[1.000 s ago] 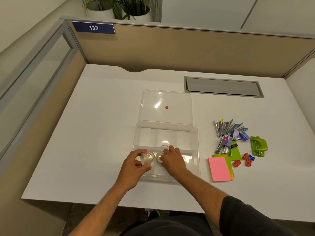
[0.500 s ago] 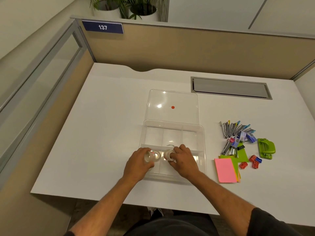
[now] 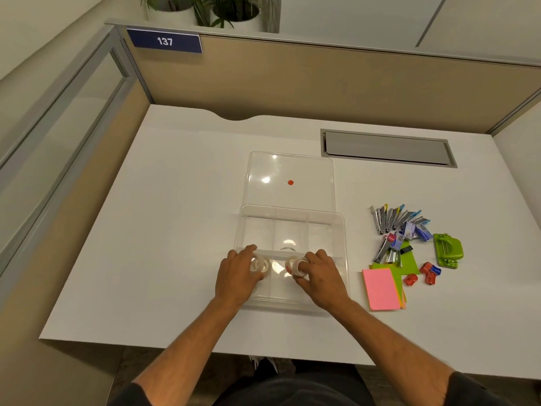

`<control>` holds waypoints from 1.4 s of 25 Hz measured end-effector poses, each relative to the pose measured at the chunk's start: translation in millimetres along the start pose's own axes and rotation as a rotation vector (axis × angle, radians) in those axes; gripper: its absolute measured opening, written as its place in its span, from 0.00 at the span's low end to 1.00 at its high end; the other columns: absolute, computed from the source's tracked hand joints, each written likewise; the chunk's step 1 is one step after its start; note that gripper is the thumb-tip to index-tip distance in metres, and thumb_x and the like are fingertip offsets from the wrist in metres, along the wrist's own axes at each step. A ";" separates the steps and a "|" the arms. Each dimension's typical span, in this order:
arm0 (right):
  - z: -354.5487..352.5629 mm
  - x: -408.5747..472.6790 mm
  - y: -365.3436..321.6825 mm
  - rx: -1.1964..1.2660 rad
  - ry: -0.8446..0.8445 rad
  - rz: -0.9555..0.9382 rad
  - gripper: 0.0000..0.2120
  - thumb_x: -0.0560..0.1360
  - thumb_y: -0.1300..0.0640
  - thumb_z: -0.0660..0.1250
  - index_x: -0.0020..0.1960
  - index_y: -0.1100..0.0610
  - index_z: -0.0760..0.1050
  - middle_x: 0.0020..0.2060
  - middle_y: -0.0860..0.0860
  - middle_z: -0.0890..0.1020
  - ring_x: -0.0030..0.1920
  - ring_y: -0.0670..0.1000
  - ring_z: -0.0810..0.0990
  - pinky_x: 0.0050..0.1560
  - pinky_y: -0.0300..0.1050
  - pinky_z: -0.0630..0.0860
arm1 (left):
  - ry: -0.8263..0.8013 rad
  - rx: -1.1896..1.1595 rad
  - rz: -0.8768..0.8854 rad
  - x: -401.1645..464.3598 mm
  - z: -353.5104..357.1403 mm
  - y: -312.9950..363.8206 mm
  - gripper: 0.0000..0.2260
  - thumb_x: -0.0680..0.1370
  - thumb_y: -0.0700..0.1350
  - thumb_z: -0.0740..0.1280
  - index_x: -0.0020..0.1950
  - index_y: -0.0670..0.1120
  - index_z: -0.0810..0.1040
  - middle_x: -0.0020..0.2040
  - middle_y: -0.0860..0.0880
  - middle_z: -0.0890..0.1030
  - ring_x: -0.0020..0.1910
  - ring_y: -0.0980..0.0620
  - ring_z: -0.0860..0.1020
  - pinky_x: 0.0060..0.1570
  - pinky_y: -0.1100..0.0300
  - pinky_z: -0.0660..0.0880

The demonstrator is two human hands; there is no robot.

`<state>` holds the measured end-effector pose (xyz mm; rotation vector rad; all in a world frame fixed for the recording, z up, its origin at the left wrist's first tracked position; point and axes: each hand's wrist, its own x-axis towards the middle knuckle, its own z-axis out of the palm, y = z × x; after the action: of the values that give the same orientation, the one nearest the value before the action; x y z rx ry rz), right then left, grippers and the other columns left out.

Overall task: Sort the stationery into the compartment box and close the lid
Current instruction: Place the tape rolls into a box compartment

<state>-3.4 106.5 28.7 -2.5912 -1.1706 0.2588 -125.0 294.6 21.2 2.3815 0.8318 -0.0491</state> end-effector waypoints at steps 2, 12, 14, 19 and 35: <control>0.8 1.6 0.3 0.016 0.008 0.012 0.11 0.72 0.50 0.75 0.50 0.56 0.82 0.43 0.49 0.80 0.45 0.52 0.73 0.43 0.45 0.71 | 0.032 -0.046 -0.040 -5.6 -8.5 -9.0 0.28 0.67 0.54 0.77 0.64 0.58 0.70 0.49 0.51 0.75 0.48 0.48 0.76 0.42 0.60 0.74; 3.8 6.0 -6.4 0.068 -0.017 -0.007 0.13 0.75 0.47 0.71 0.54 0.55 0.82 0.47 0.48 0.80 0.48 0.49 0.70 0.46 0.42 0.70 | 0.049 0.403 0.158 -0.1 -10.7 -23.4 0.26 0.65 0.57 0.79 0.60 0.50 0.80 0.71 0.45 0.69 0.76 0.41 0.58 0.72 0.44 0.58; 2.5 4.4 -3.4 0.072 -0.026 0.009 0.14 0.76 0.47 0.70 0.54 0.55 0.81 0.48 0.48 0.80 0.48 0.49 0.71 0.47 0.43 0.71 | 0.034 0.459 0.142 5.4 -7.7 -23.6 0.26 0.65 0.59 0.78 0.60 0.52 0.80 0.73 0.44 0.66 0.78 0.39 0.51 0.74 0.42 0.52; -1.3 -1.4 6.2 0.098 -0.013 0.024 0.12 0.76 0.47 0.69 0.52 0.55 0.81 0.46 0.48 0.80 0.47 0.49 0.69 0.46 0.44 0.72 | 0.014 0.488 0.128 10.3 0.4 -26.5 0.25 0.70 0.61 0.74 0.62 0.53 0.78 0.77 0.43 0.60 0.79 0.39 0.46 0.74 0.41 0.48; -20.5 23.0 -56.1 0.604 -0.180 -0.094 0.10 0.74 0.42 0.68 0.35 0.35 0.72 0.36 0.38 0.73 0.43 0.42 0.70 0.42 0.32 0.66 | 0.010 -0.374 0.053 -26.6 -19.2 2.7 0.10 0.79 0.49 0.68 0.61 0.55 0.80 0.56 0.58 0.82 0.52 0.60 0.79 0.57 0.61 0.78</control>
<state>-22.2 155.4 65.4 -2.0112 -1.0593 0.7140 -147.7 288.9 44.2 2.0503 0.7110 0.1292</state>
